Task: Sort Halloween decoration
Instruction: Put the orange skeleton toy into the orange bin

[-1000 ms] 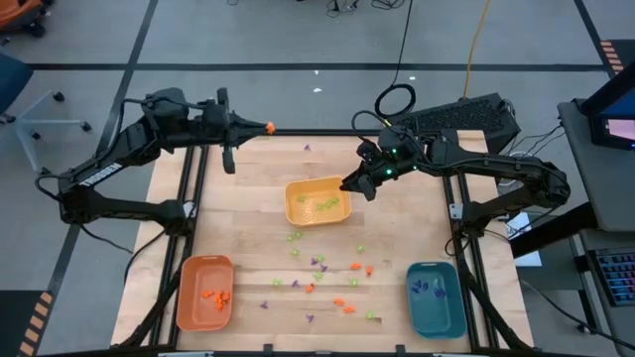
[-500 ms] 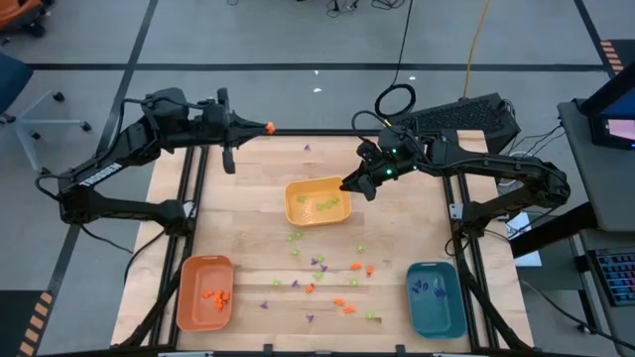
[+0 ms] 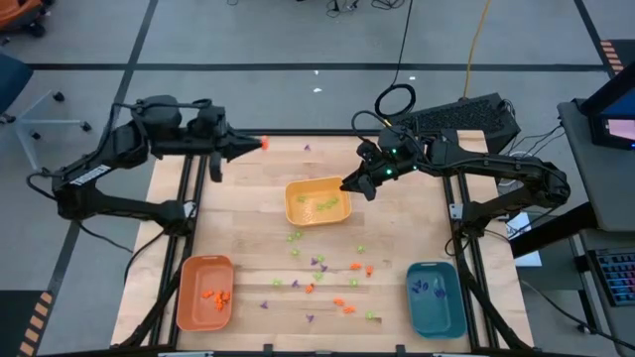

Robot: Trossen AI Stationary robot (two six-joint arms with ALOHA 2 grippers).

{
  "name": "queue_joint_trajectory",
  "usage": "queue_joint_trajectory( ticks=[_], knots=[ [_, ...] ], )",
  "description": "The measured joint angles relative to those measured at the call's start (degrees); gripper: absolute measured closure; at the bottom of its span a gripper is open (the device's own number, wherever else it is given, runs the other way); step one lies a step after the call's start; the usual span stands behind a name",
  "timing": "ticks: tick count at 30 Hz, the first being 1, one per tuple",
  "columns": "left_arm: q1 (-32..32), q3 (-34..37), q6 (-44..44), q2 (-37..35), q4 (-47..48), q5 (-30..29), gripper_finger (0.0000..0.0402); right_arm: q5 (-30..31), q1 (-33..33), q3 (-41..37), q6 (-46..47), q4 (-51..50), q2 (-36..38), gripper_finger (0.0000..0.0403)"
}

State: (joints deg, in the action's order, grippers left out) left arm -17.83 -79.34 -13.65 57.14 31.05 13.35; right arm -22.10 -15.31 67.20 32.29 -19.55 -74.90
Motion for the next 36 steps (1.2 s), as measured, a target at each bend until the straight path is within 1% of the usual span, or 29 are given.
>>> queue_joint_trajectory(
  ticks=[5, 7, 10, 14, 20, 24, 26, 31, 36],
  knots=[
    [5.51, -6.55, -1.51, 0.45, 12.68, -5.47, 0.0400, 2.64, 0.00, 0.00, -0.33, 0.01, -0.02, 0.0248],
    [7.76, -8.77, -3.83, 0.68, 17.43, -7.46, 0.0400, 2.80, -0.07, 0.00, -0.50, 0.01, -0.02, 0.0248],
    [11.12, -11.77, -8.23, 1.15, 22.99, -8.39, 0.0400, 2.83, -0.09, 0.00, -1.30, 0.00, -0.02, 0.0248],
    [16.64, -13.09, -14.74, 1.77, 29.47, -8.43, 0.0400, 4.42, -0.09, 0.00, -1.68, 0.00, -0.02, 0.0248],
    [25.14, -13.08, -23.25, 4.07, 44.31, -7.06, 0.0400, 5.78, -0.09, 0.00, -1.92, 0.00, -0.02, 0.0248],
    [30.43, -13.06, -26.55, 6.19, 53.74, -5.80, 0.0400, 5.79, -0.09, 0.00, -1.92, 0.00, -0.02, 0.0248],
    [32.54, -13.04, -27.49, 7.08, 56.99, -5.64, 0.0400, 6.31, -0.09, 0.00, -1.92, 0.00, -0.02, 0.0248],
    [37.31, -10.62, -27.86, 8.23, 58.53, -6.09, 0.0400, 7.54, -0.11, 0.00, -1.93, 0.00, -0.02, 0.0248],
    [42.22, -3.10, -27.97, 8.85, 58.71, -6.02, 0.0400, 8.69, -0.11, 0.00, -1.73, 0.00, -0.02, 0.0248]
  ],
)
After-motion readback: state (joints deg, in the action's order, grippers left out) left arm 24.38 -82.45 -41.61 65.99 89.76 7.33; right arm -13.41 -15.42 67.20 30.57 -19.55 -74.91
